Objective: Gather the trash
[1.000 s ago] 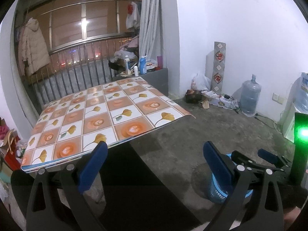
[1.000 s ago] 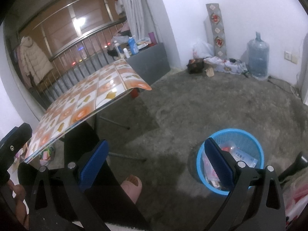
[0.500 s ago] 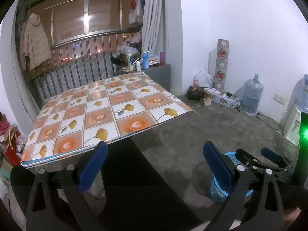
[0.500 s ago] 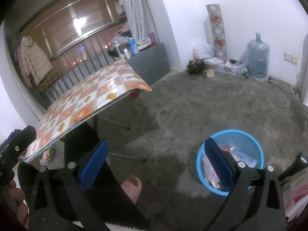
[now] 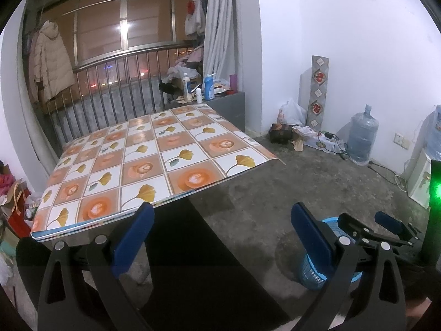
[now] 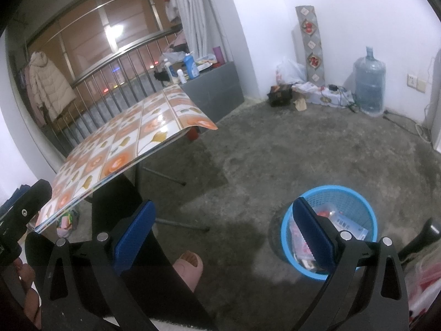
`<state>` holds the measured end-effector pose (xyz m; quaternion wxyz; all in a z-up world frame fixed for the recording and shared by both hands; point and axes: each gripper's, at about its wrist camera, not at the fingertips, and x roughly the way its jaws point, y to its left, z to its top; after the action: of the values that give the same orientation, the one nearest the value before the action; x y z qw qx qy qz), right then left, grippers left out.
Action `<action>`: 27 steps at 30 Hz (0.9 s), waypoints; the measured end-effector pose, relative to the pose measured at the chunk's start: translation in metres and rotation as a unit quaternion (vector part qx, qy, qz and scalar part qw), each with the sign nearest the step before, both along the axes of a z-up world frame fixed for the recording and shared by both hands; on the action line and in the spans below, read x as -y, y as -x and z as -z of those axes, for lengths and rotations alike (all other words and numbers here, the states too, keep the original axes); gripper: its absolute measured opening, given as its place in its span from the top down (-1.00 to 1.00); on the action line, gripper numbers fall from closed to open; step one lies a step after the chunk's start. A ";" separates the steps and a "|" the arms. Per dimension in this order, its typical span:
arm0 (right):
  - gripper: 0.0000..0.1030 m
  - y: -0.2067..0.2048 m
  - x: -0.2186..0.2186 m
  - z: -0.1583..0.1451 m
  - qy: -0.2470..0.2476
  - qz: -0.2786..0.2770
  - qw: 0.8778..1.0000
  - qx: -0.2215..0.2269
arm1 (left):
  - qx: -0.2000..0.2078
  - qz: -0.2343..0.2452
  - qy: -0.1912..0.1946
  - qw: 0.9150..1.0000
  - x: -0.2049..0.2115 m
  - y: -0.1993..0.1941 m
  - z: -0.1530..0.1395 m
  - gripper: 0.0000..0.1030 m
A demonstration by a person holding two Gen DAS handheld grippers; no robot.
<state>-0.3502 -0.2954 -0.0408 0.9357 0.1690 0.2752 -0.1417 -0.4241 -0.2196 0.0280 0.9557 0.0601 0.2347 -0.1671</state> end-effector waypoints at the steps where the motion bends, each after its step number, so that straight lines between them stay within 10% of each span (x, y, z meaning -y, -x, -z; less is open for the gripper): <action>1: -0.84 0.000 0.000 0.000 0.000 0.000 1.000 0.000 | -0.001 0.001 0.001 1.000 0.000 0.000 0.000 -0.90; 27: -0.84 0.000 0.002 -0.002 -0.001 -0.001 1.000 0.000 | -0.010 -0.002 -0.003 1.000 -0.004 -0.007 -0.001 -0.90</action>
<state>-0.3503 -0.2973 -0.0392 0.9356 0.1700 0.2754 -0.1407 -0.4168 -0.2152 0.0292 0.9535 0.0610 0.2444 -0.1654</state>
